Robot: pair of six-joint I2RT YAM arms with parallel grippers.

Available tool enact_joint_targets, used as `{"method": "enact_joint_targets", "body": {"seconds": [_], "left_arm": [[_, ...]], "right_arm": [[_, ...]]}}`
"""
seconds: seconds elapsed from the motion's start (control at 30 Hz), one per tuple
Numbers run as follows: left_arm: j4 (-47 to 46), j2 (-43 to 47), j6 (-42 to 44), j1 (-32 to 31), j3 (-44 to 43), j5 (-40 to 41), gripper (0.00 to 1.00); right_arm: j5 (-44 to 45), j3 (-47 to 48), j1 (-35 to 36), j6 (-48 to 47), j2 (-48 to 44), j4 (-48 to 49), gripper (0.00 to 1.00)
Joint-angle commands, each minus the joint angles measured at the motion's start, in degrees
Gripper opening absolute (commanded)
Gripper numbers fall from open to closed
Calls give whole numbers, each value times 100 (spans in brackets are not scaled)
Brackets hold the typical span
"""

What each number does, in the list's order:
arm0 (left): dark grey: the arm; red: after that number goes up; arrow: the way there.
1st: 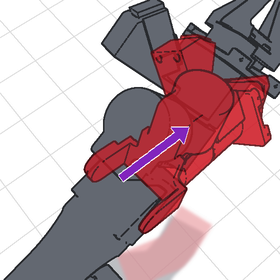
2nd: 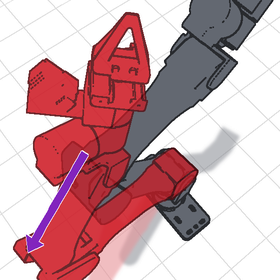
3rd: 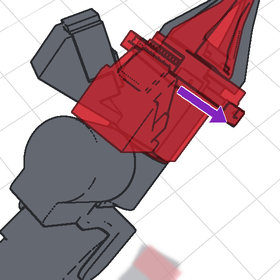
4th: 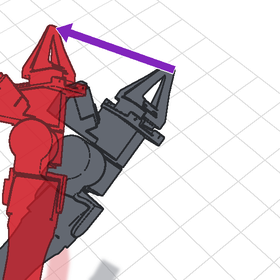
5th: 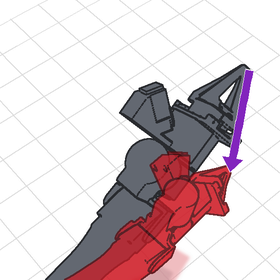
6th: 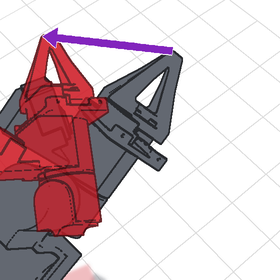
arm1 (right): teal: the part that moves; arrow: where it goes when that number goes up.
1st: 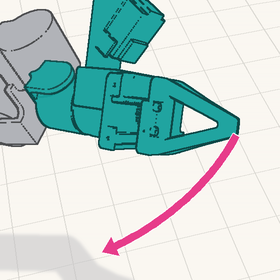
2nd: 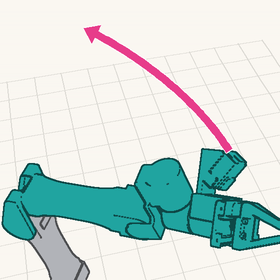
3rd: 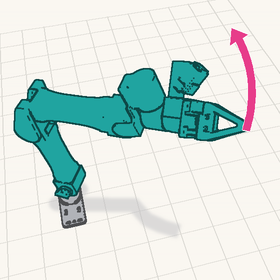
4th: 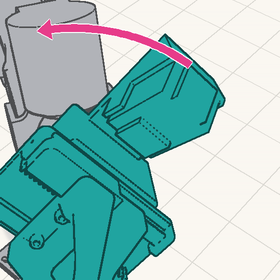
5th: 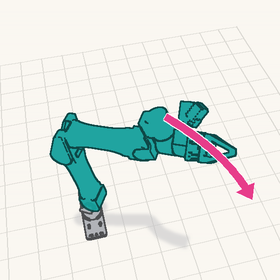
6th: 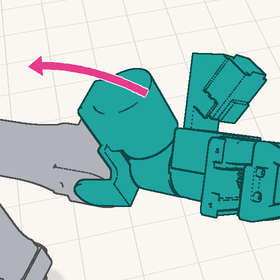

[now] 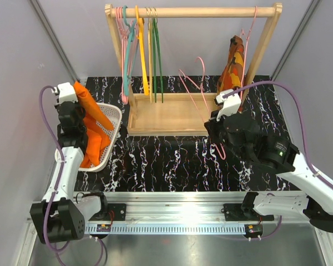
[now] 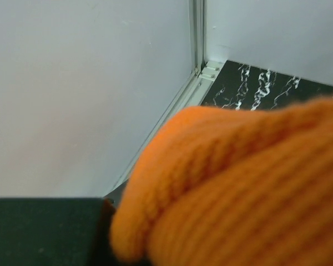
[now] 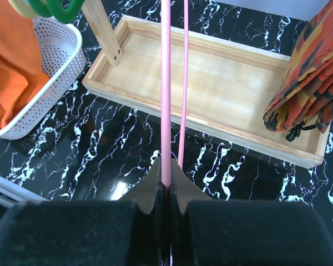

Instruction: Remove the trousers from the hanger

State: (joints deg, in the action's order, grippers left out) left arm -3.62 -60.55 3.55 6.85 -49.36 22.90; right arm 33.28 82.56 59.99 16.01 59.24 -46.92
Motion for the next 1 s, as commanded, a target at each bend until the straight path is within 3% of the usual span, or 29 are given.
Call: {"method": "enact_joint_targets", "body": {"seconds": [0.0,0.1,0.2,0.3,0.43,0.5,0.53,0.57,0.6,0.67,0.73,0.8,0.97], "left_arm": [[-1192,-27,505,44,417,-13,7],[-1737,96,943,79,1119,-4,27],[-1687,167,1357,88,1411,-354,31],[-1808,281,1543,88,1842,-129,14],[-2020,378,1798,97,2500,-144,8],[-1950,413,1947,80,2616,-451,20],[-1976,456,1948,88,2668,-435,36],[-2046,544,1895,80,2738,-305,64],[-2177,597,1730,79,2765,132,73],[-2213,685,1667,79,2739,713,80],[-2135,808,1543,80,2634,1496,99],[-1847,1035,1290,79,2494,1901,99],[-1554,2265,1235,114,2642,1798,99]], "right_arm": [[-120,-100,13,-230,-80,464,0],[-137,-197,13,-283,-123,508,0],[-146,-328,13,-379,-150,587,0],[-146,-416,4,-414,-150,631,0],[-190,-522,4,-467,-211,684,0],[-173,-575,4,-520,-246,684,0],[-164,-592,4,-520,-273,675,0],[-164,-610,4,-529,-299,666,0],[-155,-627,13,-546,-308,684,0],[-102,-689,4,-555,-369,745,0],[-85,-715,4,-555,-396,806,0],[-111,-733,4,-546,-422,833,0],[-102,-733,4,-564,-413,816,0]]}}
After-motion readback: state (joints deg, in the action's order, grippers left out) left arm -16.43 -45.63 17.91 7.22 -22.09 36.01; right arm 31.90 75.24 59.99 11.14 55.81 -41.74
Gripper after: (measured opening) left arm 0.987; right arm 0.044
